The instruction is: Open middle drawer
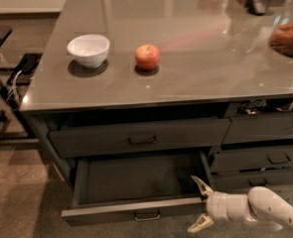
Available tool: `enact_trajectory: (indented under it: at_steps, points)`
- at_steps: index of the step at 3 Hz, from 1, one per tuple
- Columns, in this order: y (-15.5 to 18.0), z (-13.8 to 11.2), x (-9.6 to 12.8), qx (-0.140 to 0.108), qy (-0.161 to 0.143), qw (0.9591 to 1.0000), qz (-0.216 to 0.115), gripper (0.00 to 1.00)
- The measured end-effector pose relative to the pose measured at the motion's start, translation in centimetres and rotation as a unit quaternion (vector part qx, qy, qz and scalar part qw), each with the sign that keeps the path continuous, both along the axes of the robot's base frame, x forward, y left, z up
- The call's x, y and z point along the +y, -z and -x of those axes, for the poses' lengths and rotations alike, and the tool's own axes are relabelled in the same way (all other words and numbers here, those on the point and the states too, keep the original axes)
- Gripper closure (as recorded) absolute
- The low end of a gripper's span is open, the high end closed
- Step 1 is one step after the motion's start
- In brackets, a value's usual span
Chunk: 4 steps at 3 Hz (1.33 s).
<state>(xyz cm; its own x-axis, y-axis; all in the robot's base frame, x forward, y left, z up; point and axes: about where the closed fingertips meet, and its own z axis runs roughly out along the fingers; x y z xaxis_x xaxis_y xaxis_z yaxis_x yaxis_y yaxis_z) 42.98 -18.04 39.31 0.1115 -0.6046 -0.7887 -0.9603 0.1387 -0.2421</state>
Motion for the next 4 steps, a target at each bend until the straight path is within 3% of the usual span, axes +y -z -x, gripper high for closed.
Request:
enact_trajectory:
  at_steps: [3,4]
  points:
    - [-2.0,0.0,0.0,0.000,0.000,1.0000,0.000,0.83]
    - [-2.0,0.0,0.0,0.000,0.000,1.0000,0.000,1.00]
